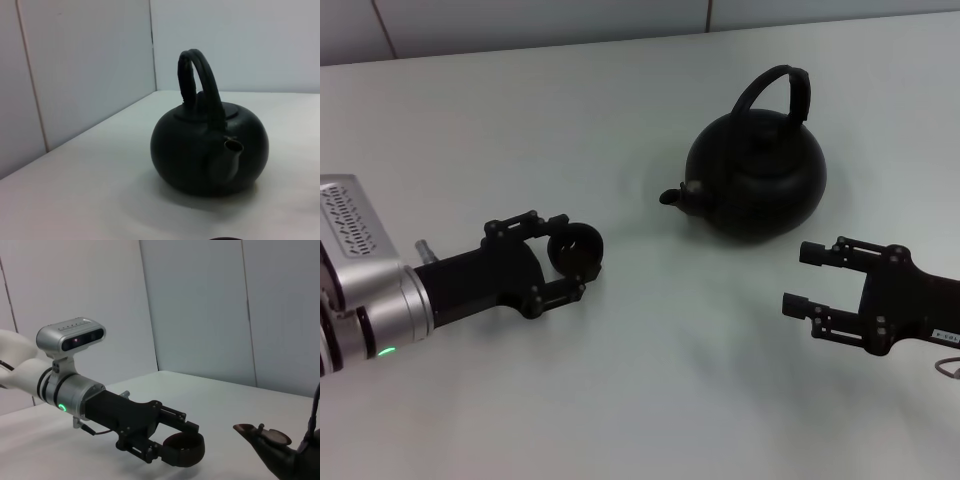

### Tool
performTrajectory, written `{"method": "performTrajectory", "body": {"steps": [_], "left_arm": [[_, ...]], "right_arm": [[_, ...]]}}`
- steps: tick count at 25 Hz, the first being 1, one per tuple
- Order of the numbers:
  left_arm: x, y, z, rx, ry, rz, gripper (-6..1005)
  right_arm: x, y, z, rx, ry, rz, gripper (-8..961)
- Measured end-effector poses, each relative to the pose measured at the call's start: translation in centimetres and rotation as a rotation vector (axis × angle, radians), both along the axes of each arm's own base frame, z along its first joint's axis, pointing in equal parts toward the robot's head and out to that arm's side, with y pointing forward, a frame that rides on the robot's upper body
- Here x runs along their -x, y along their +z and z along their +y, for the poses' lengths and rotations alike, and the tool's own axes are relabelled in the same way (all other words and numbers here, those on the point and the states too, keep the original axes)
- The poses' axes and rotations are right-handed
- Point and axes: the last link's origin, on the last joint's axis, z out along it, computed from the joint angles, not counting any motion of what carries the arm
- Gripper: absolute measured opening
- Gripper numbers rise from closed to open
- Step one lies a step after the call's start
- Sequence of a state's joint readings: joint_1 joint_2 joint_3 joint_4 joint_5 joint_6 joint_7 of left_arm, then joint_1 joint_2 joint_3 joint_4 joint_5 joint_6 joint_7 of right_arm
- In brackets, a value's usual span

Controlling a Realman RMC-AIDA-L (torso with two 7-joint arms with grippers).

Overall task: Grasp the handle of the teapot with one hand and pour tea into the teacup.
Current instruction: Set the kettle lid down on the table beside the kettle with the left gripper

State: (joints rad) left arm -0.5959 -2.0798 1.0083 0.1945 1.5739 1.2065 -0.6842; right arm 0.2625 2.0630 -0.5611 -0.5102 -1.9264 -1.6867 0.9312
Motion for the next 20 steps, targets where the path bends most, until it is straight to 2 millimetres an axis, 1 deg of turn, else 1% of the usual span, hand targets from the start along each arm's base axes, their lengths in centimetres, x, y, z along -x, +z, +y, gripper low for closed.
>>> {"method": "performTrajectory", "body": {"steps": [8, 15, 20], "left_arm": [[0.1, -0.16, 0.0, 0.002, 0.008, 0.008, 734], [0.78, -0.82, -0.32, 0.004, 0.025, 0.045, 749], [0.88, -0.95, -0.4, 0.002, 0.03, 0.047, 760]], "right_arm": [[0.0, 0.01, -0.01, 0.001, 0.001, -0.001, 678], [0.05, 0.02, 0.07, 0.0, 0.005, -0.003, 678], [0.04, 0.01, 0.05, 0.001, 0.005, -0.003, 678]]}}
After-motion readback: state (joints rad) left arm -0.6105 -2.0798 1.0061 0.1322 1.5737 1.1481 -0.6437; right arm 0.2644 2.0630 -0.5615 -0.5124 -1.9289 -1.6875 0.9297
